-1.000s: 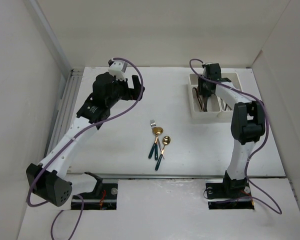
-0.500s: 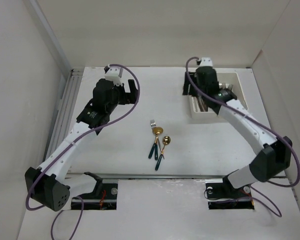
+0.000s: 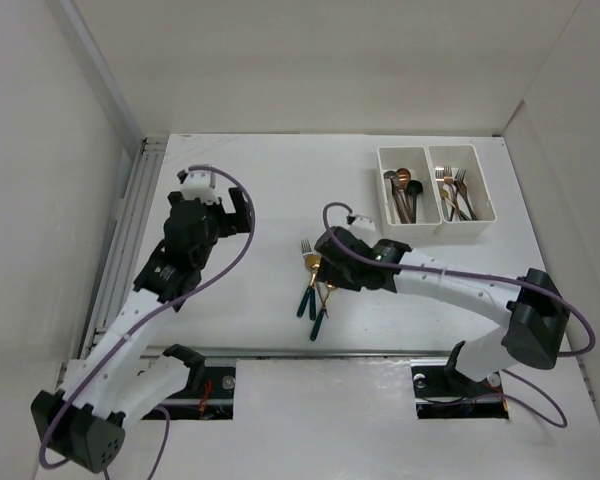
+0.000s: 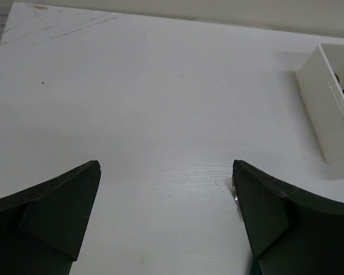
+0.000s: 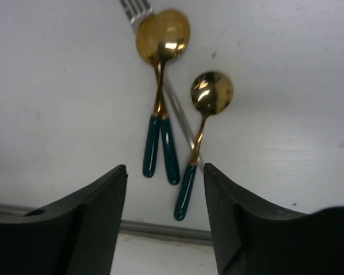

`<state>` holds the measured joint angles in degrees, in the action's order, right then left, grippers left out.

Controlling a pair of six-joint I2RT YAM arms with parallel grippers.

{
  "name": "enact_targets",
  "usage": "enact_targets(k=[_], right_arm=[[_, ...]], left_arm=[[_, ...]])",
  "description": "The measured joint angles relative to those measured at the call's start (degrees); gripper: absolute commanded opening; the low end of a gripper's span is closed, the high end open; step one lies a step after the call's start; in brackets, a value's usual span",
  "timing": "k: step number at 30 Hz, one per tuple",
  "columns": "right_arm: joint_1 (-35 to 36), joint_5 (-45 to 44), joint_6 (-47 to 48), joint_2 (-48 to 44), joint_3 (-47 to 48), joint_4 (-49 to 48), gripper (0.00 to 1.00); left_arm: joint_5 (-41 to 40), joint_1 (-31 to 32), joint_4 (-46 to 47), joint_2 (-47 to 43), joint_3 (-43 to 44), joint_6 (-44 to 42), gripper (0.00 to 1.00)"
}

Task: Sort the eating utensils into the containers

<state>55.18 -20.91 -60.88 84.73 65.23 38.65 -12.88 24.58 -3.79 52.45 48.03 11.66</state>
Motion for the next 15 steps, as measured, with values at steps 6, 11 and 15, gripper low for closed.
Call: enact_targets(k=[6,11,15], right_arm=[[10.2,-0.1,-14.9,3.0,-2.1,0.3,0.55],[13.2,0.9,-21.8,9.7,-2.5,0.3,0.5],[13.2,1.4,-25.3,10.8,-3.3,0.8,0.5]], left_arm=[[0.8,-4.8,-1.2,-9.2,-1.0,-0.7,1.0],[0.9,-6.3,-3.3,-10.4,-1.0,-1.7,1.0],[1.6,-6.3,-4.2,-13.2,-1.9,-2.0,1.0]])
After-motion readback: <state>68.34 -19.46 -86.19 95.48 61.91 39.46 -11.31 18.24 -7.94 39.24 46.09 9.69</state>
